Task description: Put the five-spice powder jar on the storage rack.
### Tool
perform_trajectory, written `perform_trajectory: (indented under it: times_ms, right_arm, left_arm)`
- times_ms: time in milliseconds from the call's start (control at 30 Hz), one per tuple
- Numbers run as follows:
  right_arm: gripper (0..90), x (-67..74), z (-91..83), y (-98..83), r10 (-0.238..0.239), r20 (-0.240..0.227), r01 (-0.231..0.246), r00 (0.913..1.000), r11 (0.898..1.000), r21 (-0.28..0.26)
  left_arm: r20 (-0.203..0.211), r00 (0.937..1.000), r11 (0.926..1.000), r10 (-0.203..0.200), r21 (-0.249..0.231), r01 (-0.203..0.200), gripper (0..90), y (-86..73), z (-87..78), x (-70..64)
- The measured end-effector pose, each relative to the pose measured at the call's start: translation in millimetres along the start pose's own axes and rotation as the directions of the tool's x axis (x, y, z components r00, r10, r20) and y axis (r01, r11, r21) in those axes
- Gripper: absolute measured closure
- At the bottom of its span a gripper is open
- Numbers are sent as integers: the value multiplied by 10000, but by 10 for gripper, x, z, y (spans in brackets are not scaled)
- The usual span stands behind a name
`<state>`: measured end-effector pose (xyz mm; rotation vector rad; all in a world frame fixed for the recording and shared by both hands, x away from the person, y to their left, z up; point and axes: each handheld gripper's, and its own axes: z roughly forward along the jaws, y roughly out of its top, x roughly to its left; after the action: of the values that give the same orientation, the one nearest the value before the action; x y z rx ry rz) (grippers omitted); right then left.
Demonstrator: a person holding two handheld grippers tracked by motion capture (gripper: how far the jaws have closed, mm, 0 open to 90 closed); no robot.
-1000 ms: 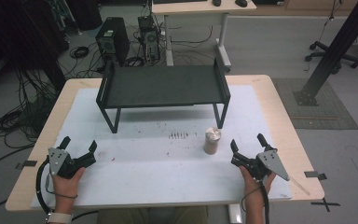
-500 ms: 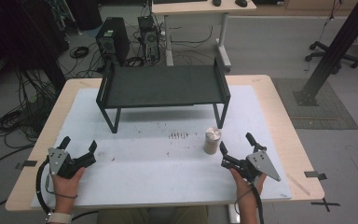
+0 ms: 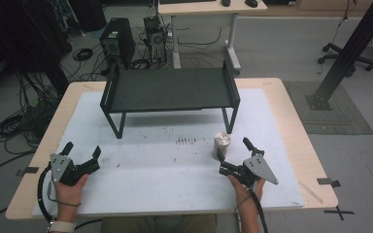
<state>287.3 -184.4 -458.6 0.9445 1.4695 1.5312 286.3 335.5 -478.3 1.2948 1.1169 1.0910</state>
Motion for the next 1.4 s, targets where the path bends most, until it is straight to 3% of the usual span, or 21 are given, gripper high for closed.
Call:
perform_trajectory:
  times_ms: [533,1233,1400]
  right_arm:
    - [42,90,155,-81,24,-157,-21,9999,9997,227]
    - [43,142,364,-218,-123,189,113,9997,9986,519]
    - [39,131,361,-223,94,301,-109,9995,9987,494]
  left_arm:
    - [-1,10000,10000,-14,-21,14,11,0,-1,0]
    - [16,10000,10000,-28,-62,28,11,-2,-4,2]
    - [11,10000,10000,-33,-59,33,11,-2,-3,1]
